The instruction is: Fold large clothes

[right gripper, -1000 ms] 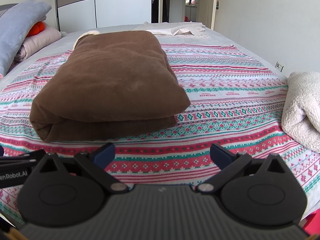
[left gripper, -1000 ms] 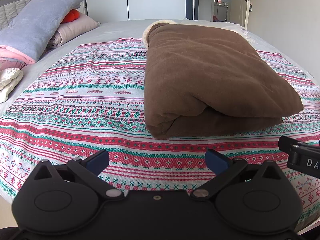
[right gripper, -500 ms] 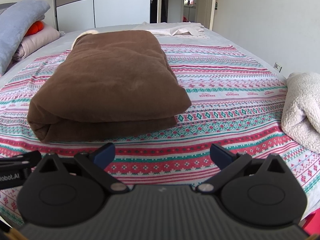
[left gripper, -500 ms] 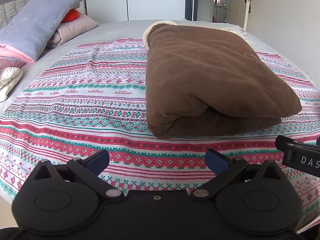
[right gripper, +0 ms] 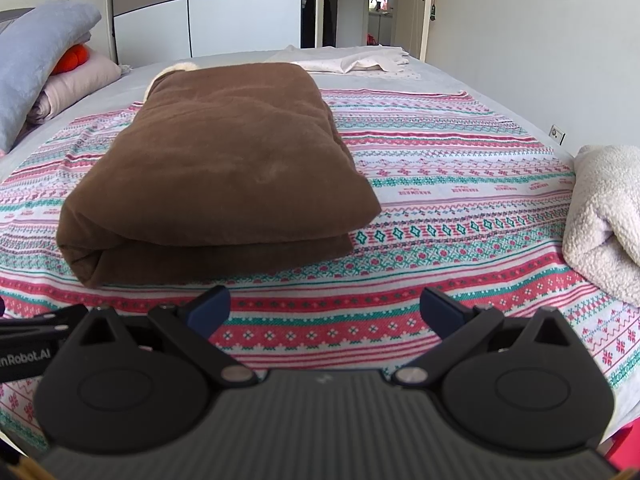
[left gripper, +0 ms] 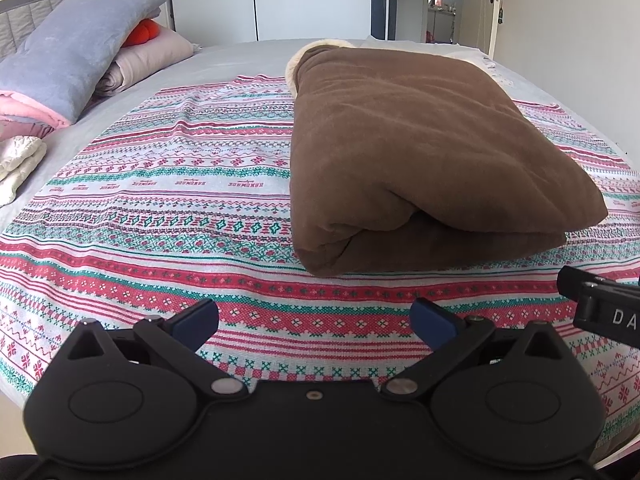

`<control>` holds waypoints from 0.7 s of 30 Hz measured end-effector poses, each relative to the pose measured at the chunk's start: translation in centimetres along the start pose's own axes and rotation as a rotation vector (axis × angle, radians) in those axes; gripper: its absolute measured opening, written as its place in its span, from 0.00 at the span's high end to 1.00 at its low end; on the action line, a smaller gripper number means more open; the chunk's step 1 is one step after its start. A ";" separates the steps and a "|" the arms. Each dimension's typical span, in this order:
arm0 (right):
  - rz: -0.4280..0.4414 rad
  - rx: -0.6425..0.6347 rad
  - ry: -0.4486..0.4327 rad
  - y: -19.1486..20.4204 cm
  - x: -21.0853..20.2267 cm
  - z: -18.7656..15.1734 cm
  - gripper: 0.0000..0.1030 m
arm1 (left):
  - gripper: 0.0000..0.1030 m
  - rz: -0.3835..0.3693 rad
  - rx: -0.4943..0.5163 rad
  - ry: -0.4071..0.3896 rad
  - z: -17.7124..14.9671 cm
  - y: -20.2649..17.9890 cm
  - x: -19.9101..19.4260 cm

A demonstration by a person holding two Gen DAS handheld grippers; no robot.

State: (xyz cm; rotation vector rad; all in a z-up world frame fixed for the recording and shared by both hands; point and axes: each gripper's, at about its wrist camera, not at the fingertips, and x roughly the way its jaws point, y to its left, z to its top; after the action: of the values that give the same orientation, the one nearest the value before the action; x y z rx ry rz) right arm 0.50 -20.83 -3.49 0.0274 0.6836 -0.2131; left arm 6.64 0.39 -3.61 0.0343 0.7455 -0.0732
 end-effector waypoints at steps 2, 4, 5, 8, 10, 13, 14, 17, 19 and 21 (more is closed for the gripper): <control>0.000 -0.001 0.000 0.0 0.0 0.0 0.00 | 0.00 0.000 0.000 0.000 0.0 0.0 0.0; 0.000 -0.001 0.000 0.0 0.0 0.0 0.00 | 0.00 0.000 -0.001 0.000 0.0 0.0 0.0; 0.000 0.000 0.000 0.0 0.0 0.0 0.00 | 0.00 -0.001 0.000 0.000 0.0 0.0 0.0; -0.001 0.000 0.000 0.0 0.1 0.0 0.00 | 0.00 -0.001 0.000 0.000 0.0 0.0 0.0; 0.000 -0.002 0.000 0.0 0.1 0.0 0.00 | 0.00 -0.002 -0.001 0.000 0.0 0.0 0.0; -0.003 -0.004 0.002 0.1 0.1 0.0 0.00 | 0.00 -0.002 -0.002 -0.001 0.0 0.0 0.0; -0.003 -0.004 0.002 0.1 0.1 0.0 0.00 | 0.00 -0.003 -0.003 -0.001 0.0 0.0 0.0; -0.004 -0.004 0.002 0.2 0.2 0.0 0.00 | 0.00 -0.006 -0.002 0.000 0.0 0.0 0.0; -0.005 -0.004 0.002 0.2 0.2 0.0 0.00 | 0.00 -0.007 0.000 0.000 -0.1 0.0 0.0; -0.006 -0.004 0.002 0.2 0.2 0.0 0.00 | 0.00 -0.007 0.002 -0.001 -0.1 0.0 -0.1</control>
State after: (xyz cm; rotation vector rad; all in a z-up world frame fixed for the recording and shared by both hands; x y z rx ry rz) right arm 0.68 -20.67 -3.67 0.0219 0.6863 -0.2181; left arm 6.51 0.39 -3.65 0.0330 0.7443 -0.0808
